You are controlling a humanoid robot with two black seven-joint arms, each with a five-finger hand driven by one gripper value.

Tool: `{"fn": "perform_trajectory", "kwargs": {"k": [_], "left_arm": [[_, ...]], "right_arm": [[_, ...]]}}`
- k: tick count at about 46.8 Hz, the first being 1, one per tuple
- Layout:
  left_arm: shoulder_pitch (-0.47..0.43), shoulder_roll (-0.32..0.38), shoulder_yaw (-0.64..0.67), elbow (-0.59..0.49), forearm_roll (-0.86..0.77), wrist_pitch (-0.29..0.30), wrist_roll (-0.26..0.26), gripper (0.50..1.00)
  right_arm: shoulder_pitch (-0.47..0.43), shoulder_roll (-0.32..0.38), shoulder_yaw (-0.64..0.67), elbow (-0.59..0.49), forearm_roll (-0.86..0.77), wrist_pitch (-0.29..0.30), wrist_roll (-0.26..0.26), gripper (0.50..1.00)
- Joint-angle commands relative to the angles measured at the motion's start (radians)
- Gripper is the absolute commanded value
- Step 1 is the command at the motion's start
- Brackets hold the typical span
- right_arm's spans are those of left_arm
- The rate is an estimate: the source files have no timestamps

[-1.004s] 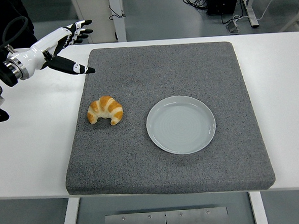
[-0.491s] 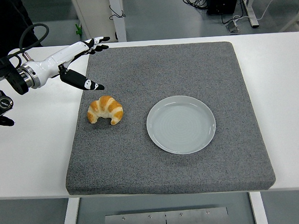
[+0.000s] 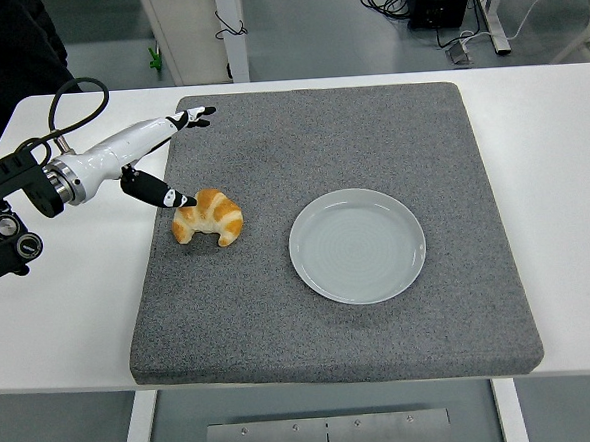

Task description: Place the bread on the plate

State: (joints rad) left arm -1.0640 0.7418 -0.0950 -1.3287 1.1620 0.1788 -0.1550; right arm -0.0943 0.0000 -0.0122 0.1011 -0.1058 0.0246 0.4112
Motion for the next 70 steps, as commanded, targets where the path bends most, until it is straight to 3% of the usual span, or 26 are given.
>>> {"fn": "perform_trajectory", "kwargs": {"k": [1,12,19,39,47,70], "left_arm": [[0.002,-0.001,0.011,-0.001,0.018,0.001,0.000,0.958],[0.004,-0.002,0.026,-0.004,0.028,-0.001,-0.012,0.960],[0.006,0.001,0.035,-0.003,0.053,-0.001,-0.052,0.960],[0.015,-0.010,0.074,0.013,0.057,0.005,-0.051,0.960],[0.022,-0.062,0.077,0.045,0.067,0.027,-0.047,0.960],[0.039,-0.099,0.075,0.086,0.140,0.050,-0.046,0.958]], "right_arm": [[-0.001,0.000,0.000,0.000,0.000,0.000,0.000,1.000],[0.001,0.000,0.000,0.000,0.000,0.000,0.000,1.000],[0.001,0.000,0.000,0.002,0.000,0.000,0.000,1.000],[0.001,0.000,0.000,0.000,0.000,0.000,0.000,1.000],[0.001,0.000,0.000,0.000,0.000,0.000,0.000,1.000],[0.001,0.000,0.000,0.000,0.000,0.000,0.000,1.000]]}}
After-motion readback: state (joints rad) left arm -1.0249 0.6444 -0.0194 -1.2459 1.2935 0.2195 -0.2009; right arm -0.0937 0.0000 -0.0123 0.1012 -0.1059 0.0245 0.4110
